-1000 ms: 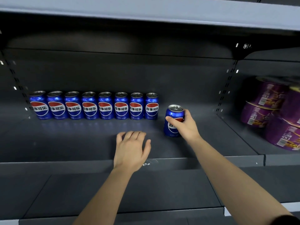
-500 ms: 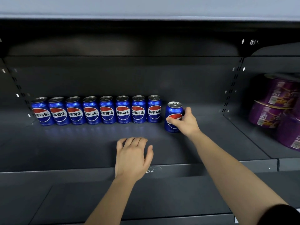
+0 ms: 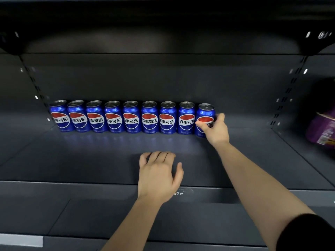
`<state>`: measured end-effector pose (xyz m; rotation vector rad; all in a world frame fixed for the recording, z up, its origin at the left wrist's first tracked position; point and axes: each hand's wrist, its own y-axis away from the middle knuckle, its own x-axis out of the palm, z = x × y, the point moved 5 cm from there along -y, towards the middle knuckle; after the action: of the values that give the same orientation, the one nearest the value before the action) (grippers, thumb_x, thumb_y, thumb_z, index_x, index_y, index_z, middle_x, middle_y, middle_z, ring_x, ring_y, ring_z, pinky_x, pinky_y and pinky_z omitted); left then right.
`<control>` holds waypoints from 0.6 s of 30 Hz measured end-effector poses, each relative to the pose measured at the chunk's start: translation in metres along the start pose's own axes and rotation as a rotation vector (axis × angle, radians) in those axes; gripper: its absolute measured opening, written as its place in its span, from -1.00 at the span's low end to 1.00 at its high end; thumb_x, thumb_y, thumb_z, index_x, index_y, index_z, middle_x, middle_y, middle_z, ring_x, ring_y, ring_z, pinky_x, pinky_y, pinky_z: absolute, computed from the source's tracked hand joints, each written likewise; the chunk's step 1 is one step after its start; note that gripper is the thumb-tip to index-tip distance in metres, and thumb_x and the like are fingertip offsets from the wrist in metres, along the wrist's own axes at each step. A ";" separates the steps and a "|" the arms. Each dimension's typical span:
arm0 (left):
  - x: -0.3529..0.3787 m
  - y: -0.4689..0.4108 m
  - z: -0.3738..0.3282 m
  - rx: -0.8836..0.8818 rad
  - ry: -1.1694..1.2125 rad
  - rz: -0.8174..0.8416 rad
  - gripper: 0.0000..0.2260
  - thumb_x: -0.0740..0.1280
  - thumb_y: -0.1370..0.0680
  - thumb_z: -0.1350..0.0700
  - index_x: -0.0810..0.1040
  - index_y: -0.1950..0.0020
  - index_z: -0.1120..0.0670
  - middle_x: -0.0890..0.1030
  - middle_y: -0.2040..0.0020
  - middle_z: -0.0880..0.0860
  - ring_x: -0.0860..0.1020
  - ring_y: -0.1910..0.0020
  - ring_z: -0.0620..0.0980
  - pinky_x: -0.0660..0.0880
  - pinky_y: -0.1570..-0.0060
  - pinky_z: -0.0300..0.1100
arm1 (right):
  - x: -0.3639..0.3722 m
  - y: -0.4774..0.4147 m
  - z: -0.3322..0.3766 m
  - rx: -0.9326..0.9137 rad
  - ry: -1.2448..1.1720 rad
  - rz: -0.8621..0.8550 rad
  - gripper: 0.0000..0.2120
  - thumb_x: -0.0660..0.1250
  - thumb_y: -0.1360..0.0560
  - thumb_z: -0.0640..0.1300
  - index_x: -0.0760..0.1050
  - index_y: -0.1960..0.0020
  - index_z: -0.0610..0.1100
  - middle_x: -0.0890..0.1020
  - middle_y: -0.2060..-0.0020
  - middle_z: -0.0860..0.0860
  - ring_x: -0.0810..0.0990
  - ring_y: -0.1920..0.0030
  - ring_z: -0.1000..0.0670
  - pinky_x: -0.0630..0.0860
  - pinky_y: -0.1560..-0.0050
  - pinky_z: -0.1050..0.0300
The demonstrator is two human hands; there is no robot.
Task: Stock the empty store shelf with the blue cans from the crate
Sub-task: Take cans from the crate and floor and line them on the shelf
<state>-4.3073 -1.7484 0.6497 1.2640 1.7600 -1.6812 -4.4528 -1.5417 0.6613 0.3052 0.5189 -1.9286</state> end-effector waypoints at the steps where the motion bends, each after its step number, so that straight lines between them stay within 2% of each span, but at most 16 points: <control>1: 0.000 0.000 0.000 0.000 -0.002 0.002 -0.68 0.14 -0.51 -0.10 0.62 -0.01 0.02 0.65 0.04 -0.09 0.57 0.03 -0.04 0.32 -0.13 -0.03 | 0.001 -0.001 0.000 0.005 0.007 -0.010 -0.38 0.50 -0.37 0.15 0.28 -0.23 -0.10 0.60 -0.12 -0.05 0.59 -0.09 -0.12 0.50 -0.10 -0.04; 5: 0.000 0.000 0.000 0.004 -0.009 -0.004 -0.69 0.16 -0.51 -0.09 0.62 0.02 0.02 0.66 0.07 -0.09 0.57 0.06 -0.05 0.32 -0.13 -0.03 | 0.005 -0.006 0.000 0.032 0.017 -0.047 -0.36 0.49 -0.38 0.18 0.28 -0.28 -0.08 0.60 -0.15 -0.05 0.58 -0.13 -0.15 0.51 -0.13 -0.11; 11: 0.000 0.001 0.000 0.007 -0.022 -0.027 -0.71 0.16 -0.50 -0.08 0.62 0.08 0.02 0.65 0.12 -0.10 0.57 0.09 -0.06 0.30 -0.13 -0.06 | 0.007 -0.002 0.001 0.042 0.083 -0.109 -0.32 0.43 -0.40 0.24 0.27 -0.36 -0.05 0.59 -0.19 -0.05 0.57 -0.17 -0.17 0.48 -0.05 -0.05; 14: -0.001 0.001 0.000 0.002 -0.021 -0.027 -0.71 0.16 -0.49 -0.07 0.63 0.09 0.02 0.65 0.14 -0.10 0.57 0.10 -0.06 0.29 -0.12 -0.07 | 0.007 -0.002 -0.002 0.050 0.045 -0.053 -0.31 0.44 -0.42 0.19 0.24 -0.40 -0.02 0.57 -0.23 -0.01 0.56 -0.20 -0.14 0.45 -0.07 0.00; 18: -0.003 0.001 0.000 0.003 -0.024 -0.042 -0.72 0.16 -0.49 -0.05 0.62 0.11 0.03 0.64 0.19 -0.09 0.56 0.14 -0.06 0.27 -0.11 -0.08 | 0.005 0.006 -0.011 0.100 -0.018 0.055 -0.15 0.47 -0.43 0.08 0.07 -0.53 -0.10 0.47 -0.37 -0.05 0.48 -0.33 -0.09 0.39 -0.20 0.08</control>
<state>-4.3049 -1.7499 0.6509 1.2109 1.7822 -1.7159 -4.4492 -1.5430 0.6483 0.3622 0.3982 -1.9057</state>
